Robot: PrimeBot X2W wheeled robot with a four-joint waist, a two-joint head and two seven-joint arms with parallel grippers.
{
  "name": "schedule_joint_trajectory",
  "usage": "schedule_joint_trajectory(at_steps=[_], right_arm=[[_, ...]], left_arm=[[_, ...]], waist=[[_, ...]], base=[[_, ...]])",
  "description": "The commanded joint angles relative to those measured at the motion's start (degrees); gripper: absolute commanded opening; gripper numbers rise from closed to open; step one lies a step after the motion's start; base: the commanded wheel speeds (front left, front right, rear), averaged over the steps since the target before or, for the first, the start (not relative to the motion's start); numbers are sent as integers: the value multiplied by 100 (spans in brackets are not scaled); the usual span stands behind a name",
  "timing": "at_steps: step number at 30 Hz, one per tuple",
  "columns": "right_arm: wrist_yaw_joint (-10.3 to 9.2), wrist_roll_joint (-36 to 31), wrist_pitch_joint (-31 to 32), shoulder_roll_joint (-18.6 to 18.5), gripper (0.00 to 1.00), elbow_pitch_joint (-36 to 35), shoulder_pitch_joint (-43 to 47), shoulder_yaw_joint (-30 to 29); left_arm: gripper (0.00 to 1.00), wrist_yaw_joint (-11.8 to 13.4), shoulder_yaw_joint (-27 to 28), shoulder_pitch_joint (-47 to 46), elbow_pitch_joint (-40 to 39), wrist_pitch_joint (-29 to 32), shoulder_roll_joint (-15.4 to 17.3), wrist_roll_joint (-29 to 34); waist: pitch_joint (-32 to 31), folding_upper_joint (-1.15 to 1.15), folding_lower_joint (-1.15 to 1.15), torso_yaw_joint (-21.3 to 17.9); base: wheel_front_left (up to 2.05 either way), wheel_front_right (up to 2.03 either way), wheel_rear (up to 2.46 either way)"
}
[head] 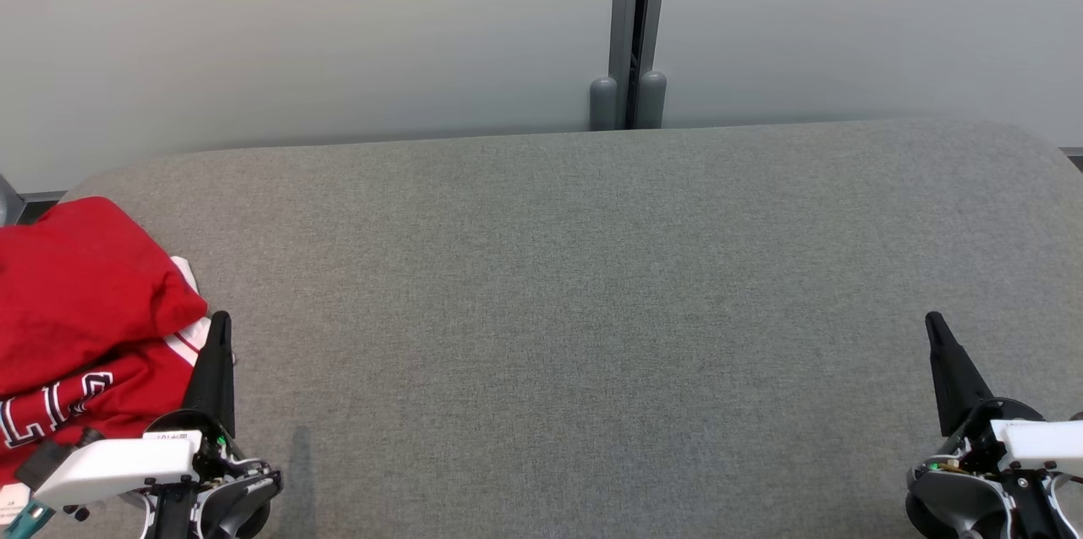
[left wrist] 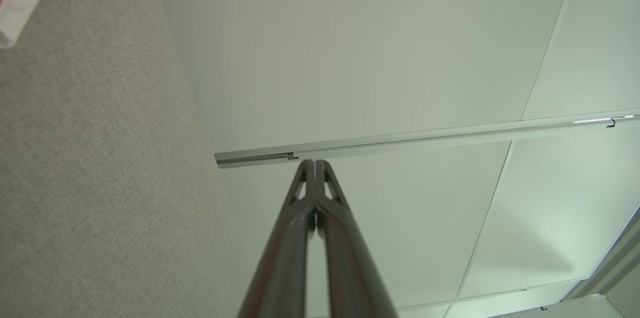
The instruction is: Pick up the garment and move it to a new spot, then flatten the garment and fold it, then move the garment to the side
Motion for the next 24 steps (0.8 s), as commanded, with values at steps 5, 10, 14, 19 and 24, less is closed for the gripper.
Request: schedule_joint_trajectory(at_steps=[5, 10, 14, 19, 24], right_arm=[[0, 14, 16, -54, 0, -19, -48, -5], [0, 14, 16, -54, 0, -19, -48, -5], [0, 14, 16, -54, 0, -19, -48, -5], [0, 14, 16, -54, 0, -19, -48, -5], [0, 14, 16, -54, 0, -19, -48, -5]], left_arm=[[0, -23, 23, -76, -17, 16, 31, -6], [0, -23, 23, -76, -17, 16, 31, -6], [0, -23, 23, -76, -17, 16, 31, -6], [0, -23, 23, -76, -17, 16, 31, -6], [0, -23, 23, -76, -17, 16, 31, -6]], waist=[[0, 0, 0, 0], [0, 0, 0, 0], [0, 0, 0, 0], [0, 0, 0, 0], [0, 0, 0, 0]], base=[[0, 0, 0], [0, 0, 0], [0, 0, 0], [0, 0, 0], [0, 0, 0]])
